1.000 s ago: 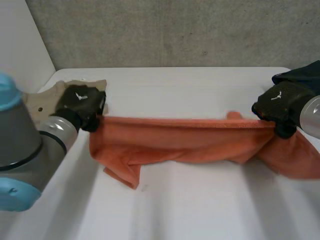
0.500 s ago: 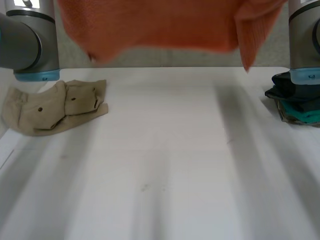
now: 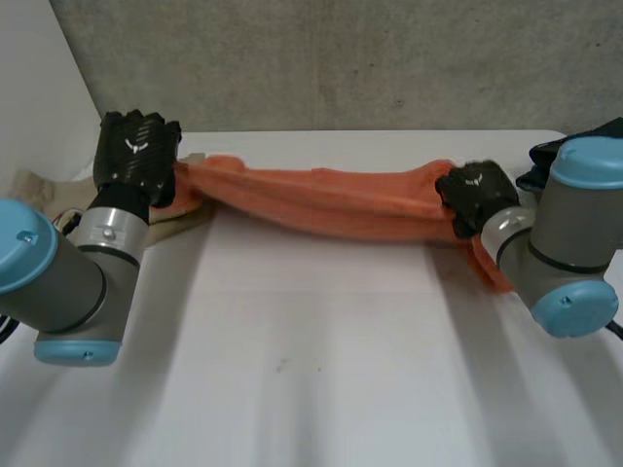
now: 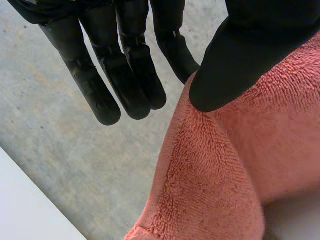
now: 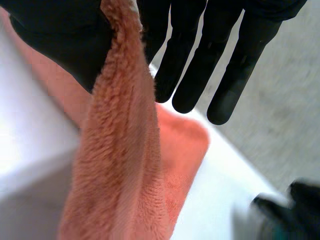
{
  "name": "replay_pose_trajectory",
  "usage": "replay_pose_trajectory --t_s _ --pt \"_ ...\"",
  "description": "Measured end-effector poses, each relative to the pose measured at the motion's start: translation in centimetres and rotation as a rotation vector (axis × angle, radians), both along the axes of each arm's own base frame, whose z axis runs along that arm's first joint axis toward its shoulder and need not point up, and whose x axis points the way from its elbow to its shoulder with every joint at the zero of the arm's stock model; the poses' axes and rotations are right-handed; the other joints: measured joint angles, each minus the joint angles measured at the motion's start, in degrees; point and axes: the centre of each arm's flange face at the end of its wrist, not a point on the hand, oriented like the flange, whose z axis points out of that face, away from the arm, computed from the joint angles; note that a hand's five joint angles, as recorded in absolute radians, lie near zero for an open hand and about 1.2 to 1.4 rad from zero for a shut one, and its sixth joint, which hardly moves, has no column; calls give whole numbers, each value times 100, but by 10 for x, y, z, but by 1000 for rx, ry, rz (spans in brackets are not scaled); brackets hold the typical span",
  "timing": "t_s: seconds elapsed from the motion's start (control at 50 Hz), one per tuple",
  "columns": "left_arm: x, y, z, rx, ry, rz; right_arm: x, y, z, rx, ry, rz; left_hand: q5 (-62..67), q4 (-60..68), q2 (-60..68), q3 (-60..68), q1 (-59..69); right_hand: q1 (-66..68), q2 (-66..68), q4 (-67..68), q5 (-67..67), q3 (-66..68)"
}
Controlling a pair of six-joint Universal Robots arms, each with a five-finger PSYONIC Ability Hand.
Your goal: Fold the laundry.
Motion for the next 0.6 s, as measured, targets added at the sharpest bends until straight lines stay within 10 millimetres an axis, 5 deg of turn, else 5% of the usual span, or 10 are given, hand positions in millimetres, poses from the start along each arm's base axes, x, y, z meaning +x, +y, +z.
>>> replay_pose_trajectory --t_s 0.14,0.22,0.4,0.5,0.6 --pt "2 3 0 4 -1 3 -16 3 -14 156 -98 -84 0 0 0 0 0 -2304 -2517 -2559 -2633 -2512" --pt "3 3 4 -4 3 6 -31 3 -16 210 -132 -140 0 0 0 0 0 -2436 -2625 -2777 -2910 -2710" --pt "7 6 6 -2 5 14 -60 1 -24 263 -137 -221 0 0 0 0 0 -2235 -2489 -2571 -2572 -2539" --pt "8 7 5 5 1 16 -71 -1 -30 271 -106 -240 0 0 0 0 0 11 20 -108 -213 -87" --pt "10 13 6 28 -12 18 -78 0 -23 238 -45 -230 0 0 0 0 0 11 64 76 -194 47"
